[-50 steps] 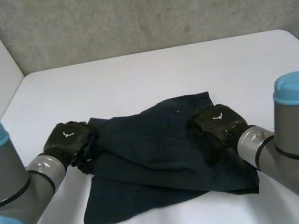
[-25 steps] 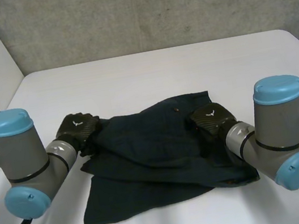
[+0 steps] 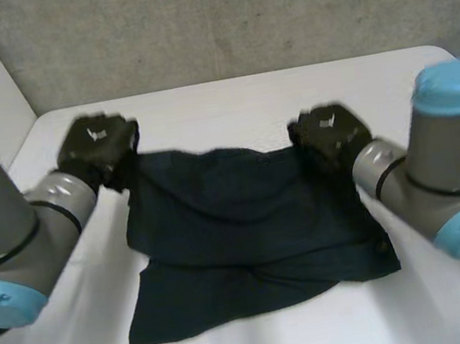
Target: Fold the shorts.
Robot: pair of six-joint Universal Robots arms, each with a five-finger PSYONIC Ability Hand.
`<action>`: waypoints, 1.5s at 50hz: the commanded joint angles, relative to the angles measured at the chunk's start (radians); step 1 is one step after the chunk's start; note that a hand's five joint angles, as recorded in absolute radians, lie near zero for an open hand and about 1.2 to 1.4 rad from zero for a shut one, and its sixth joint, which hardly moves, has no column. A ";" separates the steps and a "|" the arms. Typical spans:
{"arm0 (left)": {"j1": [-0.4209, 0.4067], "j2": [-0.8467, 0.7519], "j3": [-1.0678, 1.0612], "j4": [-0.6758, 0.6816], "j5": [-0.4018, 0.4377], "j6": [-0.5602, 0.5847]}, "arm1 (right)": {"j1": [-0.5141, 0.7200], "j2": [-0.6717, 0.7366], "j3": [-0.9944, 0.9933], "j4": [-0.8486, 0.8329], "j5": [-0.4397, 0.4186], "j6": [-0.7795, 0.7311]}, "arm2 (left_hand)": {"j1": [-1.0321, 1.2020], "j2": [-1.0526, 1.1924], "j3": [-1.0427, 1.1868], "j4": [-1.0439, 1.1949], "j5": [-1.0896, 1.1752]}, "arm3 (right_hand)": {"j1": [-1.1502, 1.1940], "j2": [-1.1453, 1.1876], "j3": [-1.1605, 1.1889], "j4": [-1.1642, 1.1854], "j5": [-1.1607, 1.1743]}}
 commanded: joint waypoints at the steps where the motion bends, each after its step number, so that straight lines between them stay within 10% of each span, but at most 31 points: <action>1: -0.007 0.244 0.059 -0.049 0.001 0.001 | -0.005 -0.243 -0.055 0.085 0.004 -0.028 | 0.266 0.200 0.208 0.195 0.246 | 0.417 0.220 0.231 0.211 0.259; 22: 0.016 0.579 0.246 -0.322 -0.001 -0.010 | -0.023 -0.691 -0.254 0.357 0.018 -0.063 | 0.266 0.200 0.208 0.195 0.246 | 0.417 0.220 0.231 0.211 0.259; 37: 0.066 0.652 0.280 -0.370 -0.004 -0.012 | -0.076 -0.740 -0.253 0.407 0.019 -0.060 | 0.266 0.200 0.208 0.195 0.246 | 0.417 0.220 0.231 0.211 0.259; 49: 0.069 0.217 0.269 -0.305 -0.004 -0.029 | -0.042 -0.372 -0.214 0.371 0.013 -0.065 | 0.266 0.200 0.208 0.195 0.246 | 0.417 0.220 0.231 0.211 0.259; 64: 0.037 -0.536 0.892 -0.069 -0.183 0.019 | -0.016 0.278 -0.463 -0.210 0.152 -0.140 | 0.266 0.200 0.208 0.195 0.246 | 0.417 0.220 0.231 0.211 0.259; 65: 0.034 -0.561 0.927 -0.058 -0.189 0.024 | -0.016 0.304 -0.483 -0.241 0.165 -0.151 | 0.266 0.200 0.208 0.195 0.246 | 0.272 0.076 0.087 0.067 0.115; 67: 0.025 -0.619 1.002 -0.034 -0.191 0.030 | -0.013 0.360 -0.533 -0.295 0.169 -0.174 | 0.266 0.200 0.208 0.195 0.246 | -0.750 -0.946 -0.935 -0.956 -0.908; 70: -0.009 -0.654 1.029 -0.012 -0.183 0.031 | -0.013 0.384 -0.590 -0.274 0.163 -0.166 | -0.922 -0.988 -0.980 -0.993 -0.942 | -0.805 -1.001 -0.990 -1.011 -0.963; 75: -0.047 -0.639 0.949 0.003 -0.193 0.030 | -0.011 0.313 -0.561 -0.191 0.169 -0.159 | -0.956 -1.022 -1.014 -1.027 -0.976 | -0.805 -1.001 -0.990 -1.011 -0.963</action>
